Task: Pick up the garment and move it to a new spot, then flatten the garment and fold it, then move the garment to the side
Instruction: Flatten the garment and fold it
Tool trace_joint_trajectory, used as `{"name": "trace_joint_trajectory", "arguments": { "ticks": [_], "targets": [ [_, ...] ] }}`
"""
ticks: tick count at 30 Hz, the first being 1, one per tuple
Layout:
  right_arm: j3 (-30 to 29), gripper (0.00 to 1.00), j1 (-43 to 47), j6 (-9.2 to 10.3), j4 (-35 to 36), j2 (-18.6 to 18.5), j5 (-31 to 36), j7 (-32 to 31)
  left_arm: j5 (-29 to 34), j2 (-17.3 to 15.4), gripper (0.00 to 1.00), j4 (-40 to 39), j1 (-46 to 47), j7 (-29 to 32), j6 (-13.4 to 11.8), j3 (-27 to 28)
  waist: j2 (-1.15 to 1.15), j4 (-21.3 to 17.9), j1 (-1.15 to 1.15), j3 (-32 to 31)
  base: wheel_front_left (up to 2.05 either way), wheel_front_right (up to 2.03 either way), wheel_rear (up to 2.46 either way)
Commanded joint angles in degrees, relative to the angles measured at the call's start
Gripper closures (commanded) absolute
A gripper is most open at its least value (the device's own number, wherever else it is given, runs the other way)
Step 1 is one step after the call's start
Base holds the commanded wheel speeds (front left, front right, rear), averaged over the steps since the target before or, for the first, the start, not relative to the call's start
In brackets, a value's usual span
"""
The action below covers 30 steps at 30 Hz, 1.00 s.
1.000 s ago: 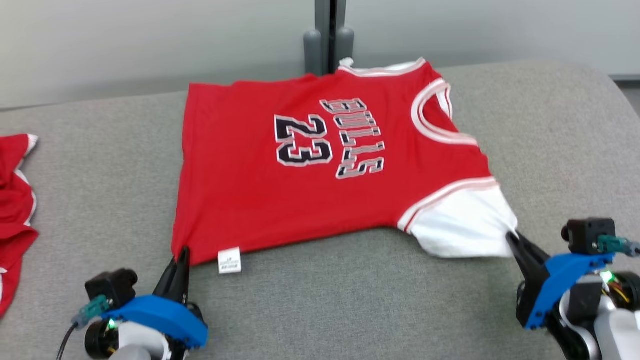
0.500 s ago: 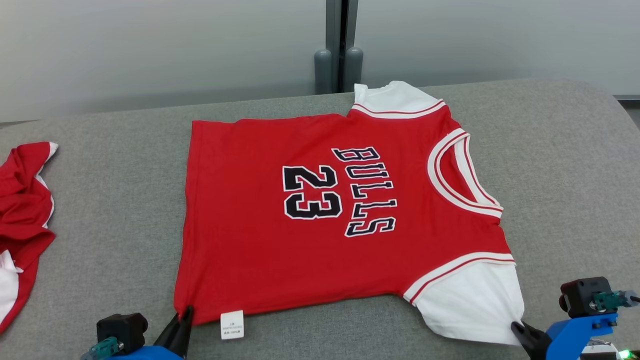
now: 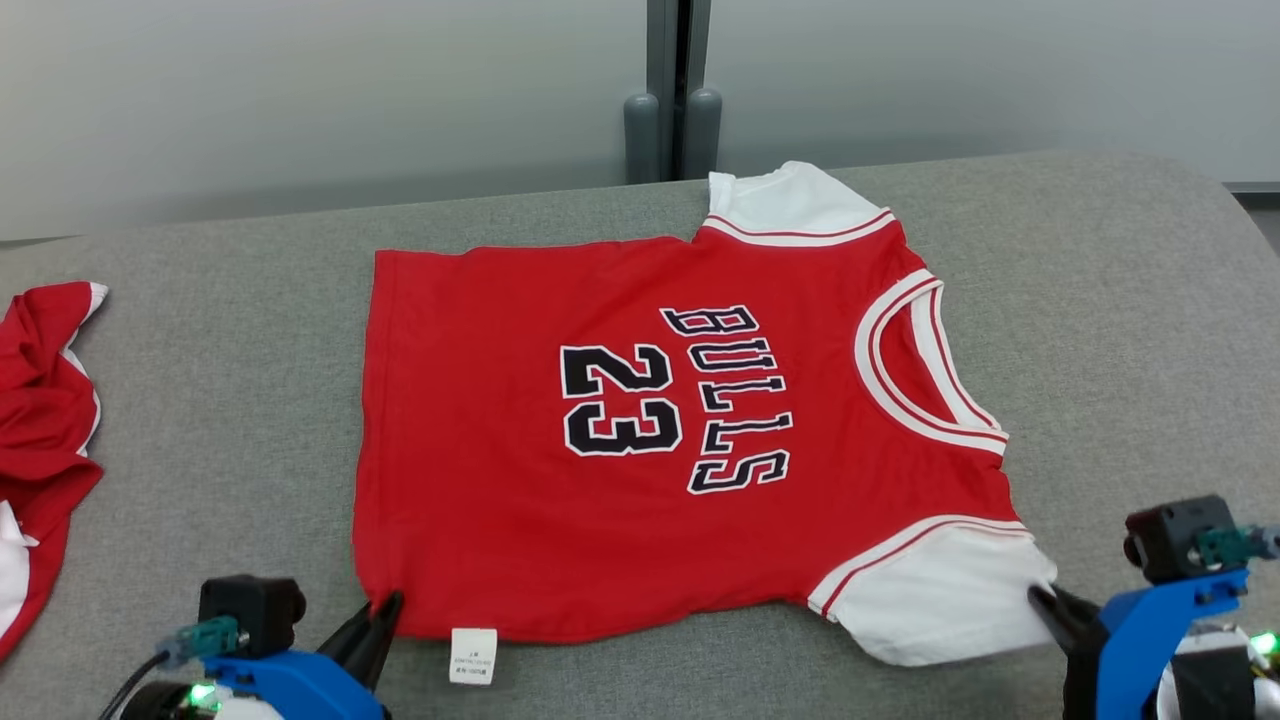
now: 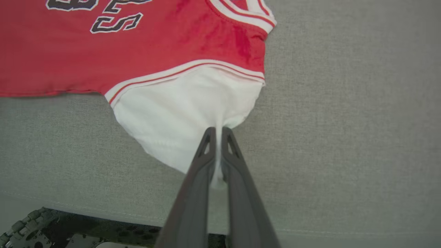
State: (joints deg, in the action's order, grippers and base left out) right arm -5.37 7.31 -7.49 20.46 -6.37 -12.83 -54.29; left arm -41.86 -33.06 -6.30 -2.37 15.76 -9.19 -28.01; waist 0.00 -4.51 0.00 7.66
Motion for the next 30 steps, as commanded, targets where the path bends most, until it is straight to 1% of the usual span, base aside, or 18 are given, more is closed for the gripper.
{"name": "trace_joint_trajectory", "arguments": {
  "ticks": [1, 2, 5, 10, 14, 17, 24, 30],
  "targets": [
    [0.53, 1.0, -2.63, -0.02, -0.07, -0.84, -0.52, 0.64, -0.41, -0.09, 1.0, -0.23, 2.28, 1.21, 0.46, 0.15, 0.0, -0.01, 0.0, 0.3, 0.0, 0.0, 0.0],
    [1.13, 1.0, -3.97, -0.02, -0.31, -1.29, -1.12, 0.76, -1.04, 0.01, 1.0, -0.38, 3.28, 2.04, 0.53, 0.31, 0.0, -0.12, 0.0, 0.62, 0.0, 0.0, 0.0],
    [2.5, 1.0, -8.86, -0.01, -1.71, -3.24, -2.73, 1.51, -5.11, 2.25, 1.0, -0.52, 6.05, 3.77, 1.34, 1.61, 0.0, -0.1, 0.0, 1.5, 0.0, 0.0, 0.0],
    [4.52, 1.0, -16.94, -0.02, -4.94, -5.73, -5.71, 2.53, -12.92, 5.6, 1.0, 1.42, 11.15, 6.77, 2.59, 4.72, 0.0, 0.19, 0.0, 3.39, 0.0, 0.0, 0.0],
    [6.02, 1.0, -22.65, -0.02, -8.41, -7.42, -7.38, 3.47, -16.89, 6.53, 1.0, 4.46, 14.33, 8.83, 3.33, 6.54, 0.0, 0.17, 0.0, 4.73, 0.0, 0.0, 0.0],
    [7.06, 1.0, -26.19, -0.01, -11.0, -8.62, -8.19, 4.6, -18.01, 5.87, 1.0, 6.51, 16.1, 10.36, 3.81, 6.86, 0.0, 0.19, 0.0, 5.75, 0.0, 0.0, 0.0],
    [8.24, 1.0, -31.7, -0.01, -16.35, -10.29, -9.08, 8.37, -19.98, 8.36, 1.0, 10.56, 18.59, 7.95, 4.08, 9.13, 0.0, 1.23, 0.0, 8.56, 0.0, 0.0, 0.0],
    [8.9, 1.0, -34.17, -0.01, -19.98, -11.13, -8.99, 11.19, -18.58, 9.81, 1.0, 14.96, 21.02, 5.19, 4.25, 9.33, 0.0, 2.42, 0.0, 10.68, 0.0, 0.0, 0.0]
  ]
}}
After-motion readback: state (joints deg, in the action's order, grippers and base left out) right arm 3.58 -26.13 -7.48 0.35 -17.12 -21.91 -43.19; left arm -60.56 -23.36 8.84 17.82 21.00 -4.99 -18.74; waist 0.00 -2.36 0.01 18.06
